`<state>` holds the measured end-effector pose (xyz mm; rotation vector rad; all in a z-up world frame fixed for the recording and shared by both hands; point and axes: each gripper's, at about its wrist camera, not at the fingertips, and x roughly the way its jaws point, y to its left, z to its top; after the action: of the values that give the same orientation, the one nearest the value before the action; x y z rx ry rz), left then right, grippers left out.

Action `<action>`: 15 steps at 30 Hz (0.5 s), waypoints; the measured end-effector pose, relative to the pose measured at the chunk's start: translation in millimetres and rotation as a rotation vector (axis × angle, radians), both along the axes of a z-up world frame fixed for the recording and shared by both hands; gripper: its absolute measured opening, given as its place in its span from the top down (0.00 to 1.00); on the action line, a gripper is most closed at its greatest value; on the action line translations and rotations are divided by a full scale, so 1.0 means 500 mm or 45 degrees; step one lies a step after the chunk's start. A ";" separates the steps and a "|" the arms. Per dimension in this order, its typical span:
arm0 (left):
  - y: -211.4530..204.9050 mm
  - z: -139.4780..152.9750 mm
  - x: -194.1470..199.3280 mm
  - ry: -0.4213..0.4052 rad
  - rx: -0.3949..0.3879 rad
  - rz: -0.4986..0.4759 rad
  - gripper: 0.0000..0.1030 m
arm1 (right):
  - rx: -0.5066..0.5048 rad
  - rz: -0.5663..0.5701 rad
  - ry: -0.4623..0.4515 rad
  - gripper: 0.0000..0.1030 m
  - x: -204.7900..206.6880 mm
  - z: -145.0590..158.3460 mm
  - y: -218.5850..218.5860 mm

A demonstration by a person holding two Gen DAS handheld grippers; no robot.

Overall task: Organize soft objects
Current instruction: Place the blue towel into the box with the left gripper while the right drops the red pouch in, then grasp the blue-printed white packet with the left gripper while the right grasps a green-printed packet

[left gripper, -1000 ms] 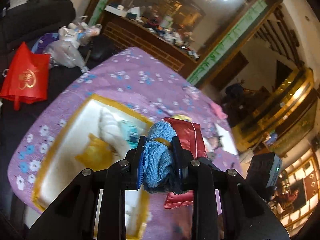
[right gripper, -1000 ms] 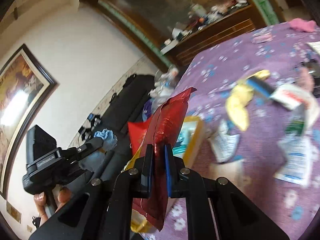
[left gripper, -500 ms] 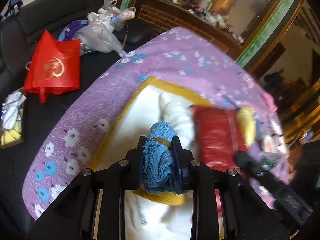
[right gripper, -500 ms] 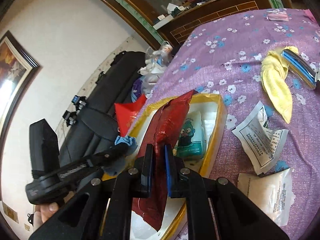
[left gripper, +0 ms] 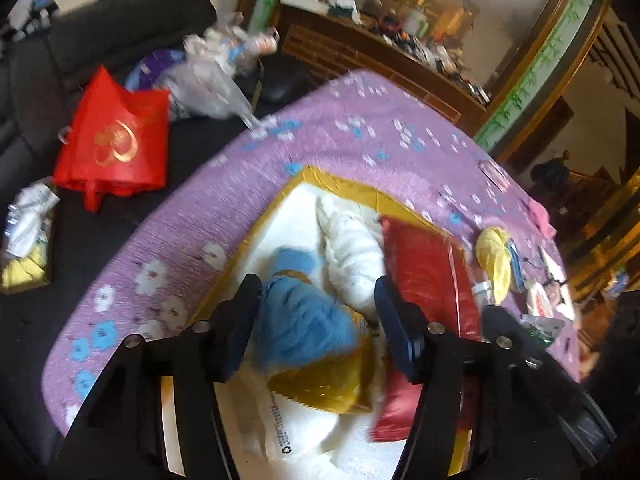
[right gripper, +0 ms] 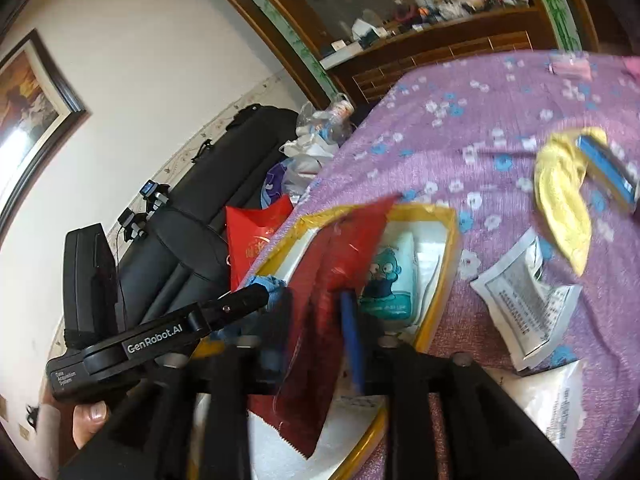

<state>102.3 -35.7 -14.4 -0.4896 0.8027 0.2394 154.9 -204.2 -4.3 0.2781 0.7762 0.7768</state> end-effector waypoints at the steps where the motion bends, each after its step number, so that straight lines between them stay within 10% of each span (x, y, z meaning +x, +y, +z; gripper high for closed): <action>1: -0.006 0.004 -0.005 0.006 0.027 0.008 0.42 | -0.002 -0.006 -0.027 0.40 -0.006 0.006 -0.005; 6: -0.035 0.007 -0.024 0.112 0.132 0.036 0.42 | 0.030 0.022 -0.015 0.40 -0.038 0.028 -0.051; 15: -0.175 0.091 -0.088 -0.139 0.156 -0.077 0.42 | 0.076 0.041 0.015 0.40 -0.083 0.024 -0.185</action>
<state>58.2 -123.1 31.0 -0.3594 0.6905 0.2029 113.7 -296.9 7.6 0.3250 0.7709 0.8302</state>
